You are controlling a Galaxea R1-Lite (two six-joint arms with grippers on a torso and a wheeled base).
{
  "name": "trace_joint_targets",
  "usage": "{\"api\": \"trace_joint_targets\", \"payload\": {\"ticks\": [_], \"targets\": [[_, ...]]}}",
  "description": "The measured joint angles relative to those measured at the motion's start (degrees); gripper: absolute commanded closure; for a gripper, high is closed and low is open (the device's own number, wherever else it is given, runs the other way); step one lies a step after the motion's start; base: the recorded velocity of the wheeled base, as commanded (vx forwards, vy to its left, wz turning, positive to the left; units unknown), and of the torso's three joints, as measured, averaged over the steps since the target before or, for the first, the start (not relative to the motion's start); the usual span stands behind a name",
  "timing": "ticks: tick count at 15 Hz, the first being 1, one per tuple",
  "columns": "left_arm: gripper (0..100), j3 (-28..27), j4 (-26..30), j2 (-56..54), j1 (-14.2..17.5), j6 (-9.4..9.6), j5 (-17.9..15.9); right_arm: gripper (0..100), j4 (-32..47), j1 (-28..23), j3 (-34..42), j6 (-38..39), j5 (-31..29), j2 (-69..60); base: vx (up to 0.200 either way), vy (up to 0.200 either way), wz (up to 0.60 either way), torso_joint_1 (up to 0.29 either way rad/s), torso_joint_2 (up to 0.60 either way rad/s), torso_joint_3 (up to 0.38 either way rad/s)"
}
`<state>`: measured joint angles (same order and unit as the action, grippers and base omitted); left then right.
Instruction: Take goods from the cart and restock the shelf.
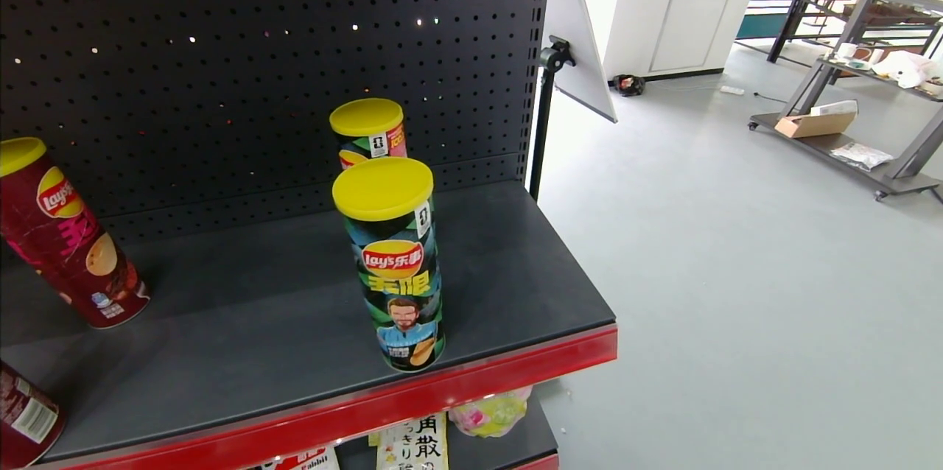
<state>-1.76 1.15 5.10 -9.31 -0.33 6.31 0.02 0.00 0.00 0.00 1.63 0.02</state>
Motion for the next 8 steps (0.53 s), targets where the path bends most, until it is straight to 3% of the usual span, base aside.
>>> {"api": "trace_joint_targets", "payload": {"ticks": [3,8], "targets": [[0,0.00,0.00,0.02,0.00,-0.05,-0.13,0,-0.02,0.00,0.00,0.00,0.02,0.00,0.000,0.000,0.00,0.000,0.00,0.000],[0,0.09,-0.04,0.05,0.04,-0.10,-0.20,0,0.00,0.02,0.00,0.00,0.02,0.00,0.000,0.000,0.60,0.004,0.00,-0.001]]}}
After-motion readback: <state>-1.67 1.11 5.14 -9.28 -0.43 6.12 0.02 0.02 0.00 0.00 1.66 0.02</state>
